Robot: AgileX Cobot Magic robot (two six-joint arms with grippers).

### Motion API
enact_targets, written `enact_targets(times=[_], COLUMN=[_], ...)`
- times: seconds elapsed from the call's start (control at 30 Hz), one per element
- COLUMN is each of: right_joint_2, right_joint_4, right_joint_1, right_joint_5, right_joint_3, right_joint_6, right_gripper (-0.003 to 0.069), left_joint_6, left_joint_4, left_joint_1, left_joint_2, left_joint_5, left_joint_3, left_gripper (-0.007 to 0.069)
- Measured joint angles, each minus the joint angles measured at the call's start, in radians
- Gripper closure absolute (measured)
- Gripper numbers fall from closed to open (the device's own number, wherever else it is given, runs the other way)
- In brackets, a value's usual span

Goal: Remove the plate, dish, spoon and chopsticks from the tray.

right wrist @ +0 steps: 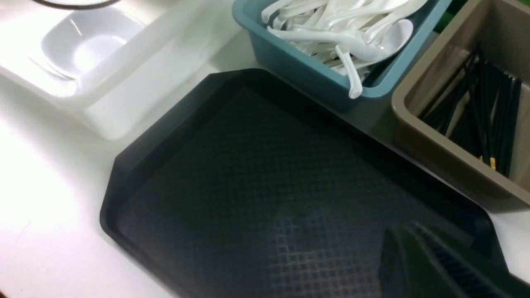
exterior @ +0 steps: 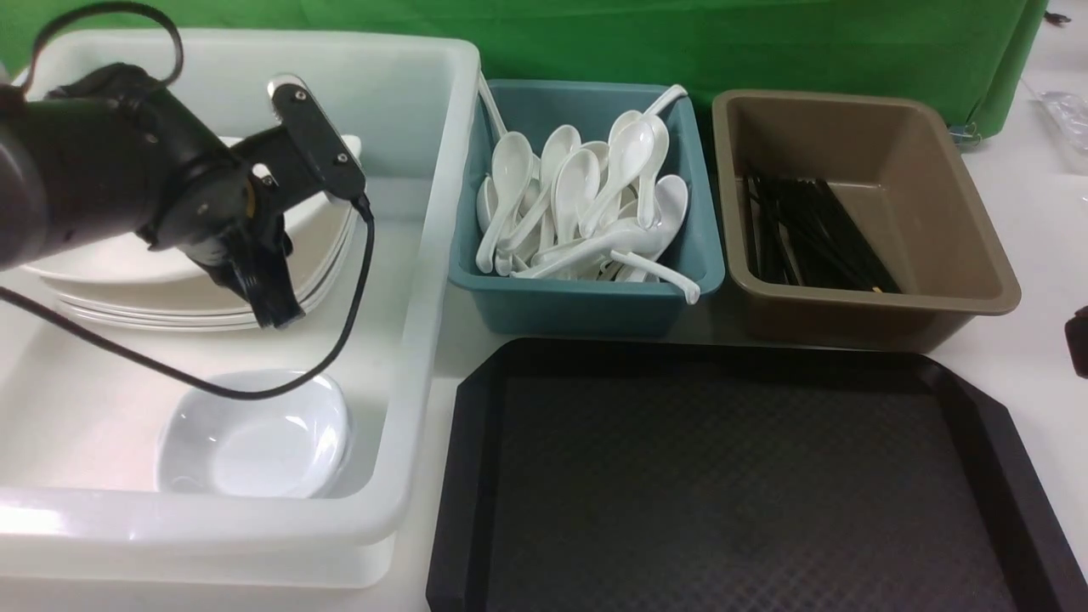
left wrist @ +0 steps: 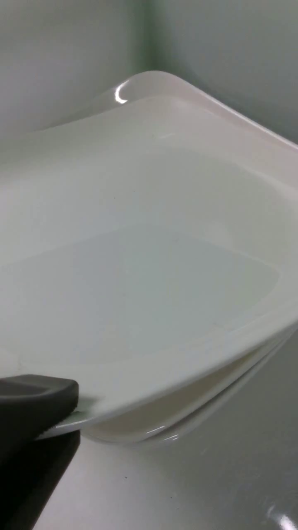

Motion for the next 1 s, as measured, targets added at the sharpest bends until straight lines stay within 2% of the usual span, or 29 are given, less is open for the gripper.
enact_targets(times=[0.1, 0.13, 0.2, 0.23, 0.37, 0.5, 0.57, 0.63, 0.67, 0.7, 0.73, 0.83, 0.9, 1.0], right_joint_2=[0.000, 0.000, 0.000, 0.000, 0.000, 0.000, 0.000, 0.000, 0.000, 0.000, 0.000, 0.000, 0.000, -0.001], right_joint_4=[0.016, 0.028, 0.042, 0.041, 0.055, 0.059, 0.059, 0.060, 0.060, 0.060, 0.060, 0.058, 0.055, 0.037], right_joint_1=[0.000, 0.000, 0.000, 0.000, 0.000, 0.001, 0.001, 0.001, 0.001, 0.001, 0.001, 0.001, 0.001, 0.001], right_joint_5=[0.000, 0.000, 0.001, 0.001, 0.011, 0.021, 0.026, 0.031, 0.031, 0.038, 0.048, 0.076, 0.092, 0.100], right_joint_3=[0.000, 0.000, 0.000, 0.000, 0.000, 0.000, 0.000, 0.000, 0.000, 0.000, 0.000, 0.000, 0.003, 0.018], right_joint_6=[-0.008, -0.010, -0.014, -0.014, -0.026, -0.027, -0.027, -0.027, -0.027, -0.027, -0.027, -0.020, 0.001, 0.039], right_gripper=[0.0637, 0.0637, 0.0637, 0.0637, 0.0637, 0.0637, 0.0637, 0.0636, 0.0635, 0.0634, 0.0634, 0.0632, 0.0631, 0.0625], left_joint_6=[-0.010, -0.025, -0.038, -0.040, -0.050, -0.052, -0.052, -0.057, -0.058, -0.059, -0.047, 0.018, 0.066, 0.111], left_joint_4=[0.001, 0.001, 0.001, 0.000, -0.006, -0.088, -0.183, -0.315, -0.315, -0.416, -0.521, -0.653, -0.731, -0.806], left_joint_1=[0.001, 0.004, 0.007, 0.007, 0.009, -0.001, -0.019, -0.042, -0.045, -0.064, -0.089, -0.135, -0.168, -0.197], left_joint_2=[0.014, 0.022, 0.027, 0.027, 0.021, -0.019, -0.077, -0.145, -0.154, -0.219, -0.296, -0.473, -0.602, -0.742], left_joint_5=[-0.002, -0.002, -0.003, -0.003, -0.003, -0.001, 0.000, -0.006, -0.006, -0.006, -0.011, -0.056, -0.108, -0.177], left_joint_3=[0.000, 0.000, 0.000, 0.000, -0.001, -0.001, -0.001, -0.001, -0.001, -0.001, 0.009, 0.077, 0.162, 0.276], left_gripper=[0.0475, 0.0422, 0.0361, 0.0354, 0.0214, 0.0118, 0.0107, 0.0137, 0.0151, 0.0204, 0.0303, 0.0505, 0.0580, 0.0608])
